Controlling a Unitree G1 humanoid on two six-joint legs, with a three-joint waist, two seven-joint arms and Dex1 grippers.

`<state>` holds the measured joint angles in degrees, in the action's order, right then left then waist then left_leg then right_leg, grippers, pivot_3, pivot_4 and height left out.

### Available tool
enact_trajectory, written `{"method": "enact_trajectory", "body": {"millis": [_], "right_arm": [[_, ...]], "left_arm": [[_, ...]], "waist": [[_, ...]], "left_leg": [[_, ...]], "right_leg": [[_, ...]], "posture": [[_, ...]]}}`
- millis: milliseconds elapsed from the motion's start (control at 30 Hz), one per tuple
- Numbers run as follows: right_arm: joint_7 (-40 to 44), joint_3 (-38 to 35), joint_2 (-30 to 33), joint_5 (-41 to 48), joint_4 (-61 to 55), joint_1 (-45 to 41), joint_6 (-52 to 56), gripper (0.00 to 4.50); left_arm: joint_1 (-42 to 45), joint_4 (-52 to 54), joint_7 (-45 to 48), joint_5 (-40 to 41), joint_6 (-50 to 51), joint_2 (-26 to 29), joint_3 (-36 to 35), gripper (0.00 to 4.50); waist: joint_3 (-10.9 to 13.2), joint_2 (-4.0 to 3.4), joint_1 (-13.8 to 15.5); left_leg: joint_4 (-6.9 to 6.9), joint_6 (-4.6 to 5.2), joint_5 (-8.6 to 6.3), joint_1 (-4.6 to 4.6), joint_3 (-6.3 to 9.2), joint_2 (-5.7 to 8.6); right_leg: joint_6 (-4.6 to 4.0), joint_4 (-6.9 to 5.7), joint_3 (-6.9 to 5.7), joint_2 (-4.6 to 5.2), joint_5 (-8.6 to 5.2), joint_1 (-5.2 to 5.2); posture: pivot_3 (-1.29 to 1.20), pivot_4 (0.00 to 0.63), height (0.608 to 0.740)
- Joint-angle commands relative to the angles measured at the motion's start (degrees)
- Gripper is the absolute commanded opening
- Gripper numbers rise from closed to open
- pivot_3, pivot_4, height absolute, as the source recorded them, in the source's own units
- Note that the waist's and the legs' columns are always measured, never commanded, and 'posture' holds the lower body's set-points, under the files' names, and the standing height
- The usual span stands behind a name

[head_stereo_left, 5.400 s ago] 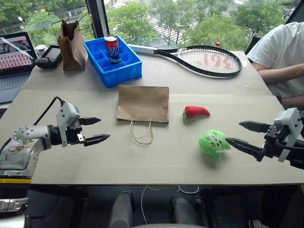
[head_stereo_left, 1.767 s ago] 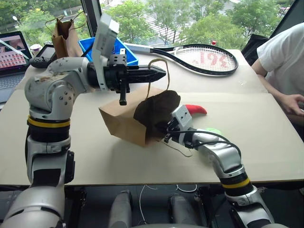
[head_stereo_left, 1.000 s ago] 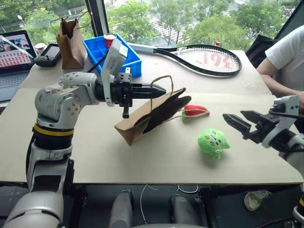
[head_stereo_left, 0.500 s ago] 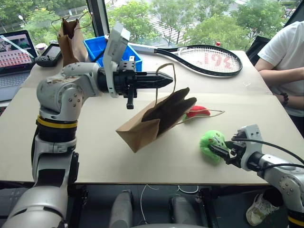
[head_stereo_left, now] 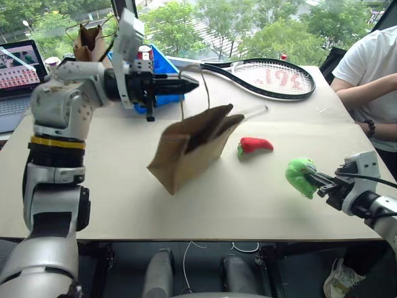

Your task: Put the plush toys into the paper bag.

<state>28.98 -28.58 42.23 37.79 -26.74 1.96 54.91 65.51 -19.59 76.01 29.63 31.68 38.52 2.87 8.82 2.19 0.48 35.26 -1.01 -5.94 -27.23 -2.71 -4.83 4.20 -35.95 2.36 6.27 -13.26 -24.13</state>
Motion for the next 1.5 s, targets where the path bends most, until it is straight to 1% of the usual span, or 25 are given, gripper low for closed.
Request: {"method": "enact_trajectory", "body": {"millis": [33,100,167,267,367,433,567,667,767,900,967,1033,1133,1233,1300,1400,1500], "right_arm": [[-0.34,-1.51,0.53,1.84,-2.29,-2.14,-0.01,0.04],[-0.73,-1.01,0.34,2.20,-2.57,-2.90,0.16,0.04],[-1.02,-0.65,0.20,2.40,-2.74,-3.21,0.23,0.04],[-1.32,-0.75,0.28,2.86,-3.28,-3.12,0.35,0.04],[-1.40,-2.10,0.86,3.65,-4.22,-2.86,0.90,0.04],[-1.22,-3.44,1.66,4.73,-5.50,-2.84,1.49,0.04],[-1.71,-6.15,4.14,8.14,-8.09,-4.63,3.79,0.04],[-1.98,-8.40,6.84,10.50,-8.45,-6.54,5.55,0.04],[-1.50,-10.08,9.62,13.84,-8.85,-8.62,7.46,0.04],[-1.06,-9.13,11.29,18.96,-11.21,-9.89,8.96,0.04],[-1.22,-6.24,11.82,21.03,-12.87,-10.88,9.18,0.04],[-1.65,0.40,12.42,20.34,-14.58,-12.29,9.40,0.04],[-2.97,10.02,12.45,16.00,-15.03,-14.47,8.30,0.04],[-4.03,22.56,10.06,8.61,-12.73,-22.64,5.28,0.04],[-3.41,27.28,9.53,5.09,-11.20,-27.26,4.35,0.04],[-0.26,28.38,13.83,1.97,-9.46,-28.95,4.56,0.04],[3.77,24.57,20.18,-0.33,-7.83,-24.31,3.47,0.04]], "left_arm": [[6.08,-9.06,6.39,-5.64,-9.58,2.04,1.26,0.00],[9.88,-15.52,9.22,-9.12,-15.15,2.68,2.28,0.00],[12.79,-19.79,11.67,-11.54,-19.74,2.49,3.06,0.00],[14.81,-21.13,14.01,-11.92,-20.28,0.94,2.84,0.00],[11.22,-15.54,15.31,-9.85,-16.13,-0.84,2.65,0.00],[6.89,-9.52,14.36,-7.93,-11.68,-2.08,2.42,0.00],[-1.68,2.93,10.12,-3.62,-2.04,-4.59,1.61,0.00],[-6.24,10.11,6.94,-1.15,3.16,-6.11,1.49,0.00],[-8.38,14.58,3.04,1.48,7.69,-7.85,0.74,0.00],[-8.67,16.53,-1.08,3.83,10.70,-9.27,-0.55,0.00],[-8.61,17.10,-3.17,5.06,12.10,-10.29,-1.17,0.00],[-8.39,17.41,-5.43,6.43,13.70,-11.60,-2.10,0.00],[-8.16,17.58,-7.77,7.81,15.28,-12.76,-3.09,0.00],[-9.37,18.77,-10.71,9.51,16.83,-14.51,-3.68,0.00],[-10.49,20.00,-12.24,10.44,17.58,-15.56,-3.76,0.00],[-11.55,21.47,-14.43,11.63,18.71,-16.79,-4.15,0.00],[-12.90,22.61,-15.82,12.63,19.58,-17.22,-3.87,0.00]], "waist": [[0.00,0.00,0.09],[0.01,0.01,0.22],[0.01,0.02,0.24],[0.01,0.01,0.37],[0.01,0.01,0.36],[0.00,0.00,0.18],[0.01,-0.04,-0.25],[0.01,-0.03,-0.47],[0.01,-0.04,-0.42],[0.01,-0.04,-0.30],[0.01,-0.04,-0.30],[0.01,-0.04,-0.34],[0.01,-0.04,-0.49],[0.01,-0.04,-0.93],[0.02,-0.05,-1.14],[0.02,-0.05,-0.69],[0.02,-0.04,0.19]], "left_leg": [[0.00,0.00,0.00,-0.01,0.00,0.00],[0.00,0.00,0.00,-0.05,0.00,0.00],[0.00,0.00,0.00,-0.07,0.00,0.00],[0.00,0.00,0.00,-0.12,-0.01,0.01],[0.00,0.00,0.00,-0.12,0.00,0.01],[0.00,0.01,0.00,-0.11,0.00,0.00],[0.00,0.02,0.01,-0.08,0.00,-0.01],[0.01,0.03,0.01,-0.07,0.07,-0.02],[0.02,0.03,0.02,-0.05,0.09,0.00],[0.03,0.04,0.02,-0.04,0.13,0.00],[0.03,0.04,0.02,-0.04,0.13,0.01],[0.03,0.04,0.02,-0.04,0.14,0.01],[0.03,0.04,0.02,-0.01,0.15,0.01],[0.04,0.04,0.02,-0.04,0.14,0.02],[0.06,0.04,0.02,-0.03,0.14,0.03],[0.05,0.04,0.02,-0.06,0.15,0.03],[0.04,0.05,0.02,-0.13,0.14,0.06]], "right_leg": [[0.00,0.00,0.00,0.00,0.00,0.01],[0.00,0.03,0.00,0.00,0.00,-0.02],[-0.01,0.06,-0.01,0.00,0.00,-0.02],[0.01,0.09,0.00,0.01,-0.01,0.00],[0.05,0.06,0.00,0.01,-0.05,0.02],[0.04,0.02,0.01,0.01,-0.05,0.01],[0.10,-0.13,0.06,0.00,-0.05,-0.03],[0.16,-0.16,0.05,-0.05,-0.01,-0.02],[0.15,-0.14,0.06,-0.05,-0.02,0.03],[0.12,-0.13,0.05,-0.05,-0.04,0.05],[0.13,-0.12,0.06,-0.05,-0.04,0.06],[0.12,-0.13,0.06,-0.05,-0.04,0.05],[0.06,-0.13,0.05,-0.05,-0.07,0.05],[0.05,-0.12,0.07,-0.05,-0.07,0.01],[0.05,-0.12,0.08,-0.05,-0.06,-0.01],[0.08,-0.12,0.06,-0.06,-0.07,0.01],[0.17,-0.04,0.08,-0.05,-0.08,0.03]], "posture": [[0.00,0.150,0.740],[0.00,0.150,0.740],[0.00,0.150,0.740],[0.00,0.150,0.740],[0.00,0.150,0.740],[0.00,0.150,0.740],[0.00,0.150,0.740],[0.00,0.150,0.740],[0.00,0.150,0.740],[0.00,0.150,0.740],[0.00,0.150,0.740],[0.00,0.150,0.740],[0.00,0.150,0.740],[0.00,0.150,0.740],[0.00,0.150,0.740],[0.00,0.150,0.740],[0.00,0.150,0.740]]}}
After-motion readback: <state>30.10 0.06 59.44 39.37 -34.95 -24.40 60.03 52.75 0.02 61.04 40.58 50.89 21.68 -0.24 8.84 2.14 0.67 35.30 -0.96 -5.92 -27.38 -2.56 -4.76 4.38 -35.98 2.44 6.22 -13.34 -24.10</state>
